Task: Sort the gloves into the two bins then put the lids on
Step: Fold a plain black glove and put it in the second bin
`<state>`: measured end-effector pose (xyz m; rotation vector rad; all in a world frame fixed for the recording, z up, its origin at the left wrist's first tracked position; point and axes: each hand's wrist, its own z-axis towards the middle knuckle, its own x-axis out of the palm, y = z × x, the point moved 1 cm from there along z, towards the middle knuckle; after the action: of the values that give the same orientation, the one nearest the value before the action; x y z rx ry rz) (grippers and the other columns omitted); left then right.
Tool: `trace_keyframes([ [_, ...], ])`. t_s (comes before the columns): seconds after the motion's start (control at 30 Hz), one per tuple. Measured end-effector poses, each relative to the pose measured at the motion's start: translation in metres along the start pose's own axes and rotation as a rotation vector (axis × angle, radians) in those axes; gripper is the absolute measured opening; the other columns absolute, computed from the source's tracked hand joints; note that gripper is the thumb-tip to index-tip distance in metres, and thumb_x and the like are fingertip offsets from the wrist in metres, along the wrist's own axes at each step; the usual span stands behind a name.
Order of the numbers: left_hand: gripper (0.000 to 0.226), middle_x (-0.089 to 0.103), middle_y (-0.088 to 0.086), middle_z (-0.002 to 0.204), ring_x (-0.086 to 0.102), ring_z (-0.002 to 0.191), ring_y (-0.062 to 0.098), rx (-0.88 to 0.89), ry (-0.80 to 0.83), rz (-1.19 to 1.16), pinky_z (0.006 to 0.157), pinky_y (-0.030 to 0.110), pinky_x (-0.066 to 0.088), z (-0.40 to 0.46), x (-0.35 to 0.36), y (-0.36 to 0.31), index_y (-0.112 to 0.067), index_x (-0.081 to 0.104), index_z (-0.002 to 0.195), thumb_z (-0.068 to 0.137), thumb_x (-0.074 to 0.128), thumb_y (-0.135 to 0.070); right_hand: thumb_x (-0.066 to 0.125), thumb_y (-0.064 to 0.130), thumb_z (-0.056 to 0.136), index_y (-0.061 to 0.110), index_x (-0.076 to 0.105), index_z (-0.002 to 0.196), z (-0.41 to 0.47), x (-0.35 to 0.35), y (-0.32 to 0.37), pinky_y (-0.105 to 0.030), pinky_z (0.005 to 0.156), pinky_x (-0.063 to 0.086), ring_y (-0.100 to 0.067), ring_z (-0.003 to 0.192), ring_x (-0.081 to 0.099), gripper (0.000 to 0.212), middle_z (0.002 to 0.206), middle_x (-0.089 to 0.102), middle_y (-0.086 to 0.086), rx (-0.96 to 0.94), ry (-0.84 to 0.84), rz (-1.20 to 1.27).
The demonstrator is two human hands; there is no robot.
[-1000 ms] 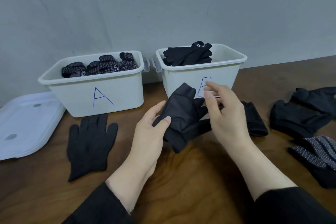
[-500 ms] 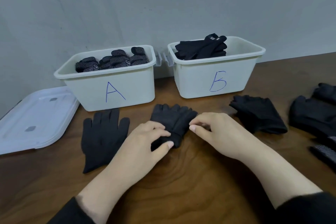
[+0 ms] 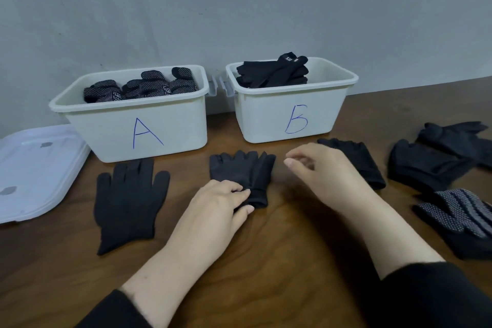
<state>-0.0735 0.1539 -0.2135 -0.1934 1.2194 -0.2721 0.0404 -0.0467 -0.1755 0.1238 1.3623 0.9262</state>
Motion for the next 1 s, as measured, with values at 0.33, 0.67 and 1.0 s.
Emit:
trace_keyframes([
  [0.33, 0.036, 0.055, -0.019, 0.135, 0.043, 0.126, 0.005, -0.037, 0.061, -0.010, 0.107, 0.030, 0.029, -0.002, -0.007, 0.012, -0.039, 0.059, 0.134, 0.100, 0.049, -0.044, 0.066, 0.050, 0.092, 0.011, 0.062, 0.126, -0.007, -0.015, -0.044, -0.046, 0.099, 0.047, -0.033, 0.123, 0.051, 0.052, 0.137, 0.056, -0.008, 0.432, -0.042, -0.327],
  [0.67, 0.046, 0.049, -0.023, 0.138, 0.035, 0.130, -0.003, -0.071, 0.040, -0.117, 0.114, 0.026, 0.020, -0.007, -0.013, 0.006, -0.038, 0.050, 0.142, 0.100, 0.041, -0.054, 0.050, 0.029, 0.102, 0.024, 0.065, 0.097, -0.007, -0.008, -0.037, -0.034, 0.064, 0.045, -0.025, 0.079, 0.059, 0.017, 0.083, 0.066, 0.001, 0.324, -0.302, -0.023],
  [1.0, 0.040, 0.055, -0.041, 0.118, 0.047, 0.113, -0.022, -0.340, -0.186, -0.712, 0.084, -0.006, 0.033, 0.000, -0.028, 0.014, -0.035, 0.059, 0.135, 0.098, 0.048, -0.048, 0.055, 0.020, 0.103, 0.009, 0.069, 0.090, -0.011, -0.017, 0.051, -0.046, 0.088, 0.058, -0.028, 0.090, 0.068, 0.022, 0.090, 0.070, -0.011, 0.340, -0.167, 1.227],
])
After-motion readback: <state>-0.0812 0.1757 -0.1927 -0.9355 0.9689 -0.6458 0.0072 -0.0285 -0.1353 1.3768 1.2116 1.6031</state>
